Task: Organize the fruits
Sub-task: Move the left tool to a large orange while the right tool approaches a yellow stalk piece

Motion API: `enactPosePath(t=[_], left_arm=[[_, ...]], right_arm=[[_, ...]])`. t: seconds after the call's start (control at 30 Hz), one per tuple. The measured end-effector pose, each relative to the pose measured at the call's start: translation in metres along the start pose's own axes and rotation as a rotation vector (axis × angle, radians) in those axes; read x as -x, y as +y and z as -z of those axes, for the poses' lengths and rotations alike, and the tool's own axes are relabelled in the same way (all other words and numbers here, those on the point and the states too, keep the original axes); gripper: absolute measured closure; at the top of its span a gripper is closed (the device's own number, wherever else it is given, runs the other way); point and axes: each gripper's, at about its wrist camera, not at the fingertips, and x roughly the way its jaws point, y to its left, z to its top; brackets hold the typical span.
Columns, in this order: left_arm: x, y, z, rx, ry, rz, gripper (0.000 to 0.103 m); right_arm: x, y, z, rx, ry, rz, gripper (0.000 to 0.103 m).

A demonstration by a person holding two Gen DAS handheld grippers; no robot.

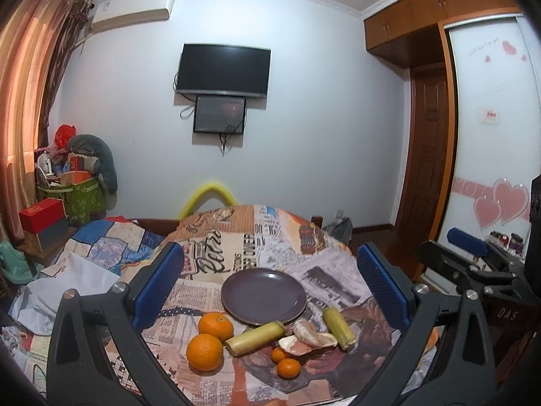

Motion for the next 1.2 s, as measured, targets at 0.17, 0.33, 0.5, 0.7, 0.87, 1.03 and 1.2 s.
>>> enactPosePath(t=[0.17, 0.33, 0.5, 0.7, 0.87, 1.03, 1.2], left_arm=[[-0.03, 0.015, 0.012, -0.004, 0.083, -0.055, 0.0], [-0.062, 0.036, 0.029, -0.006, 0.186, -0.107, 0.012], [-0.096, 0.063, 0.05, -0.001, 0.296, -0.145, 0.017], [-0.131, 0.086, 0.083, 0.032, 0.435, -0.145, 0.029], [-0.154, 0.093, 0.111, 0.051, 0.537, -0.132, 0.029], [-0.168, 0.097, 0.129, 0.079, 0.605, -0.111, 0.029], [-0.179, 0.1, 0.146, 0.094, 0.658, -0.11, 0.029]], right_arm=[[-0.023, -0.019, 0.014, -0.02, 0.079, 0.036, 0.0], [-0.052, -0.04, 0.032, -0.045, 0.19, 0.069, 0.009], [-0.078, -0.057, 0.052, -0.071, 0.307, 0.094, 0.023], [-0.099, -0.068, 0.072, -0.084, 0.413, 0.106, 0.028], [-0.112, -0.076, 0.088, -0.097, 0.486, 0.114, 0.028], [-0.128, -0.085, 0.103, -0.133, 0.545, 0.112, 0.029], [-0.143, -0.086, 0.117, -0.168, 0.613, 0.079, 0.039]])
